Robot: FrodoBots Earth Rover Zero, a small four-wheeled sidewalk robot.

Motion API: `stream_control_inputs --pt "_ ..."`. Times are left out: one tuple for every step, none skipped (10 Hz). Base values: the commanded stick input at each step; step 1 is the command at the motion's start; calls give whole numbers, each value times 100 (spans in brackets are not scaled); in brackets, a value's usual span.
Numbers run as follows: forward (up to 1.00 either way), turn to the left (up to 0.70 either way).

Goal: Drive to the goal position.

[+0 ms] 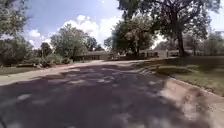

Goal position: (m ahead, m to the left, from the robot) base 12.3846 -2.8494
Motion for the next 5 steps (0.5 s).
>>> stream_control_inputs --pt "70 0" --pt "70 0" --pt "70 0" --pt "70 0" --pt "70 0"
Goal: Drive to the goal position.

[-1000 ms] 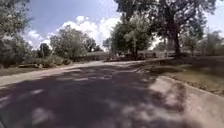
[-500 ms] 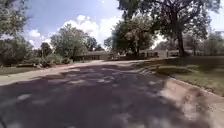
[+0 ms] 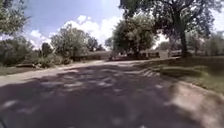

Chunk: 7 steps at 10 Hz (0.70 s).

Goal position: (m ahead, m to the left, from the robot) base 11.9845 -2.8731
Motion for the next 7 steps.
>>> stream_control_inputs --pt "70 0" --pt "70 0" --pt "70 0" --pt "70 0" --pt "70 0" --pt "70 0" --pt "70 0"
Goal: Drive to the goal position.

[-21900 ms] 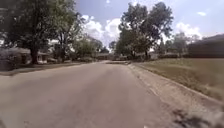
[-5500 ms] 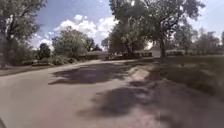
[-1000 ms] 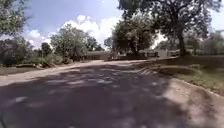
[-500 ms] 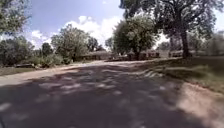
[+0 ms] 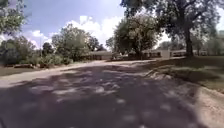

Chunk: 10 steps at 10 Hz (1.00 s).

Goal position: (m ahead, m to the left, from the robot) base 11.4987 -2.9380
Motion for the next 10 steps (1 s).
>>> stream_control_inputs --pt "70 0" --pt "70 0" --pt "70 0" --pt "70 0" --pt "70 0" --pt "70 0" --pt "70 0" --pt "70 0" --pt "70 0" --pt "70 0"
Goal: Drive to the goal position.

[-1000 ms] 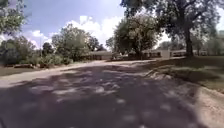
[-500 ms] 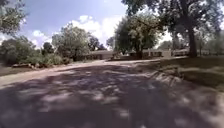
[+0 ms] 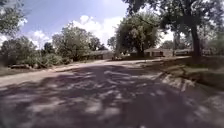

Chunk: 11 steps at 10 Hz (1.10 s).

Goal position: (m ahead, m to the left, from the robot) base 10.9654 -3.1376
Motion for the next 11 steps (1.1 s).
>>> stream_control_inputs --pt "70 0" --pt "70 0" --pt "70 0" --pt "70 0" --pt "70 0" --pt "70 0" --pt "70 0" --pt "70 0" --pt "70 0" --pt "70 0" --pt "70 0"
